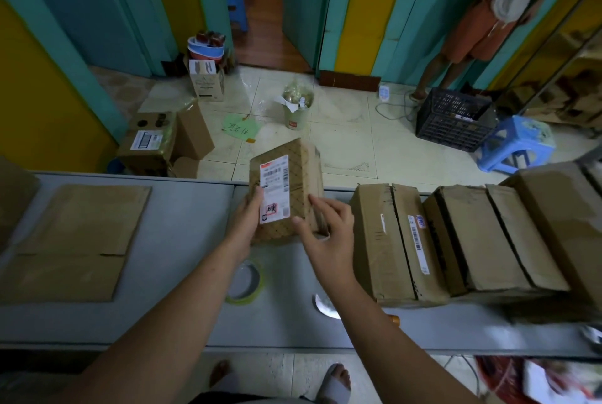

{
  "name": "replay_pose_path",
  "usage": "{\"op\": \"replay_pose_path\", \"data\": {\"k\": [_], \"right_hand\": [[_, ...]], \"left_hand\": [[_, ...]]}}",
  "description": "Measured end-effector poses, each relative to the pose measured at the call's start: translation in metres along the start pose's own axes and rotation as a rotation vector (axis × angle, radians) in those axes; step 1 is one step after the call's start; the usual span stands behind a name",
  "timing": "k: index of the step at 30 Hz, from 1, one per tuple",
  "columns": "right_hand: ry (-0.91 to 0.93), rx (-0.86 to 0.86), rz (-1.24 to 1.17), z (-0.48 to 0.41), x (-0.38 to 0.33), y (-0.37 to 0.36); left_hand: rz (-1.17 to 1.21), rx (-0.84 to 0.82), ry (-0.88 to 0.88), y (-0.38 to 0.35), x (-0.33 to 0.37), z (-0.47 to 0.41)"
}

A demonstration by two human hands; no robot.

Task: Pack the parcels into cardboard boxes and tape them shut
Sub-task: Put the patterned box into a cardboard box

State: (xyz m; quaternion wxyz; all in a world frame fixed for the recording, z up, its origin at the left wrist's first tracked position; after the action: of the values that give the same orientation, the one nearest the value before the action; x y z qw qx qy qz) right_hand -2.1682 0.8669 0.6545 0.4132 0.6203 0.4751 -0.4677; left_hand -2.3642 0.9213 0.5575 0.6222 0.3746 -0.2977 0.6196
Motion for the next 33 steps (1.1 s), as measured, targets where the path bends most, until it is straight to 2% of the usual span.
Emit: {"op": "replay_pose_path", "data": {"k": [2, 6, 9, 11, 14, 16, 18, 20, 23, 26, 29, 33], "right_hand": [[0.048, -0.026, 0.022, 0.003, -0.009, -0.004], [0.073, -0.006, 0.046, 0.008, -0.011, -0.004], [-0.037, -0.015, -0.004, 0.007, 0.012, -0.003], [-0.178, 0.03, -0.032, 0.002, 0.039, 0.002], [-0.501, 0.005, -0.059, -0.006, 0.089, -0.002], [-0.695, -0.027, -0.144, 0.0, 0.111, -0.011], [-0.772, -0.027, -0.183, 0.005, 0.12, -0.016], [-0.803, -0.02, -0.145, 0.008, 0.126, -0.014], [-0.8, 0.034, -0.117, 0.007, 0.126, -0.001], [-0.699, 0.148, -0.123, 0.001, 0.116, 0.023], [-0.639, 0.164, -0.105, -0.002, 0.104, 0.033], [-0.483, 0.088, -0.001, -0.018, 0.086, 0.029]], "left_hand": [[0.058, -0.058, 0.046, -0.005, -0.013, -0.006], [0.098, -0.039, 0.058, -0.002, -0.018, -0.007], [0.121, -0.024, 0.014, 0.003, -0.013, -0.002], [0.122, -0.012, -0.092, 0.007, 0.0, 0.001], [-0.062, 0.032, -0.299, 0.01, 0.024, 0.009], [-0.271, 0.103, -0.358, 0.011, 0.034, 0.008], [-0.494, 0.137, -0.449, 0.007, 0.045, 0.008], [-0.753, 0.17, -0.618, -0.001, 0.063, 0.014], [-1.208, 0.258, -0.874, -0.012, 0.085, 0.028], [-1.426, 0.216, -0.933, -0.014, 0.074, 0.023], [-1.514, 0.132, -0.909, -0.016, 0.055, 0.015], [-1.436, 0.062, -0.776, -0.011, 0.067, 0.0]]}}
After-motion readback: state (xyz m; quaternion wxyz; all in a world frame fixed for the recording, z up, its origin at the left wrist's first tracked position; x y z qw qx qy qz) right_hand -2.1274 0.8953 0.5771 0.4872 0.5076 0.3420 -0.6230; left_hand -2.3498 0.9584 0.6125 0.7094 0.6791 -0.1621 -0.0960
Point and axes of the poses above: each hand's wrist, its own z-axis away from the middle knuckle, its own y-axis out of the back of the hand, x = y × z, the point moved 9 cm from there along -z, towards the middle knuckle, and after that the axes turned 12 degrees about -z, right-handed, at the moved point
